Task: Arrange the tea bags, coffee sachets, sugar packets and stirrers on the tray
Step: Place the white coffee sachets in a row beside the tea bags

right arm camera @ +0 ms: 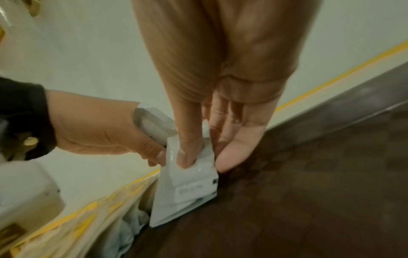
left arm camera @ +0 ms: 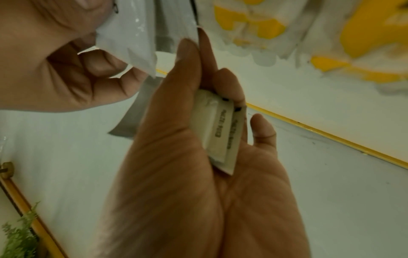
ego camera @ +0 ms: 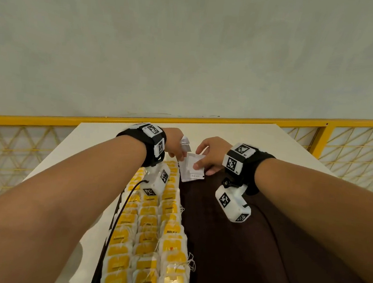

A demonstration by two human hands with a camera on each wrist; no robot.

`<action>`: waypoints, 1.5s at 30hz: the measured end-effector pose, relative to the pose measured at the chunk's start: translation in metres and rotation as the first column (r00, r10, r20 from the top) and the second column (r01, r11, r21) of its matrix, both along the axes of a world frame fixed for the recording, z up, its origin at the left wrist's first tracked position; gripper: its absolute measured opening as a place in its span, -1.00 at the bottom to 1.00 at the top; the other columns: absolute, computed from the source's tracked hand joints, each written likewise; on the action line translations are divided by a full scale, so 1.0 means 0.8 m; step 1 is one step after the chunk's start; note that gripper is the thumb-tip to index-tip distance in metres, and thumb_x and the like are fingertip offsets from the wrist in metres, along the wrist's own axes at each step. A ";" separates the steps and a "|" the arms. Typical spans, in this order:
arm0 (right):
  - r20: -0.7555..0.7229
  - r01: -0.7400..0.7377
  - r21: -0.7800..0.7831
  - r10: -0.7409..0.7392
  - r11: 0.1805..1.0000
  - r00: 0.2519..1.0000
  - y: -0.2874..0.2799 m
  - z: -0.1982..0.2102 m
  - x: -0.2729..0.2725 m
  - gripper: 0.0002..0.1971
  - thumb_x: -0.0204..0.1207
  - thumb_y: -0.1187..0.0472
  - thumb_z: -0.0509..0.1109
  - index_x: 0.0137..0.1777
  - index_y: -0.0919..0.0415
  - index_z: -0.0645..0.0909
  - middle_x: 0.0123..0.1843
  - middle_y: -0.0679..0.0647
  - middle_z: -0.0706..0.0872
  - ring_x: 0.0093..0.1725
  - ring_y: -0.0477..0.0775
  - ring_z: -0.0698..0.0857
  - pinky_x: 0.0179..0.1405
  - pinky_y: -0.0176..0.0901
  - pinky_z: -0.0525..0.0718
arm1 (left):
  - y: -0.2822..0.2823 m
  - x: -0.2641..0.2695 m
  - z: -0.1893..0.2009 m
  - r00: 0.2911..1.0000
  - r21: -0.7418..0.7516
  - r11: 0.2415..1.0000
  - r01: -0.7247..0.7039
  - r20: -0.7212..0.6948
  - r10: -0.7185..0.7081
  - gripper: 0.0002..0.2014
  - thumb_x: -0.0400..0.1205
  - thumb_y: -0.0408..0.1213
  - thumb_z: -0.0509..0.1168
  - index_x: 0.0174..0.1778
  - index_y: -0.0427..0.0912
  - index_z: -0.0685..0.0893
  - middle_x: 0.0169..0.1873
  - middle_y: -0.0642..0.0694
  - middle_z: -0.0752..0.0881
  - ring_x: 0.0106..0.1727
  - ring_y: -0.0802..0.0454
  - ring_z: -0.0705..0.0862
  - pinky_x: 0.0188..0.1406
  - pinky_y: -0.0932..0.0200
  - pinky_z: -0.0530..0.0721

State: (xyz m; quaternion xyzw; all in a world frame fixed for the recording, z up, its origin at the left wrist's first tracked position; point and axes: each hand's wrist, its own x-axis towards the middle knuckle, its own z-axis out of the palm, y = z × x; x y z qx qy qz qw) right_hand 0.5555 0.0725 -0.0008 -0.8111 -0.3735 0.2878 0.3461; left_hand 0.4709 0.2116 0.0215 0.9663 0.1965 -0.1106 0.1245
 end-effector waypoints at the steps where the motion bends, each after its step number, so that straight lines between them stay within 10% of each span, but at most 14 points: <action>1: 0.000 0.007 -0.008 -0.007 1.000 1.000 0.000 0.000 0.000 -0.62 0.28 0.39 0.65 0.02 0.24 0.57 -0.09 0.24 0.68 -0.38 0.10 0.72 -0.40 -0.11 0.80 | 0.000 0.000 0.000 1.000 0.010 1.000 0.000 -0.006 0.000 -0.90 0.50 -0.27 0.46 -0.29 -0.02 0.68 -0.35 0.04 0.69 -0.36 0.24 0.63 -0.13 0.25 0.57; 5: -0.035 -0.003 0.016 0.003 1.000 0.999 -0.002 0.004 0.003 -0.72 0.31 0.47 0.60 -0.13 0.27 0.55 -0.17 0.25 0.68 -0.21 0.26 0.76 -0.15 0.04 0.81 | 0.003 0.002 -0.003 1.000 0.046 0.999 -0.023 -0.008 0.023 -0.92 0.48 -0.21 0.49 -0.19 -0.07 0.72 -0.30 -0.02 0.71 -0.29 0.12 0.64 -0.10 0.19 0.58; 24: 0.027 -0.079 -0.089 0.081 0.993 0.996 -0.002 -0.002 -0.009 -0.84 0.41 0.47 0.52 -0.14 0.30 0.60 -0.25 0.18 0.71 -0.48 0.02 0.74 -0.33 -0.23 0.78 | 0.011 0.007 -0.008 0.998 -0.034 0.997 -0.068 0.007 0.068 -0.87 0.55 -0.30 0.42 -0.01 -0.12 0.77 -0.23 0.04 0.72 -0.31 0.21 0.66 -0.15 0.27 0.60; 45: -0.009 -0.021 -0.016 0.021 1.000 1.000 -0.001 -0.003 -0.008 -0.79 0.33 0.48 0.58 -0.14 0.33 0.60 -0.10 0.35 0.76 -0.25 0.23 0.80 -0.12 -0.02 0.81 | 0.009 0.001 -0.003 0.991 -0.086 0.988 -0.126 0.032 0.129 -0.85 0.49 -0.16 0.48 -0.10 -0.11 0.74 -0.19 0.03 0.75 -0.28 0.19 0.67 -0.08 0.19 0.62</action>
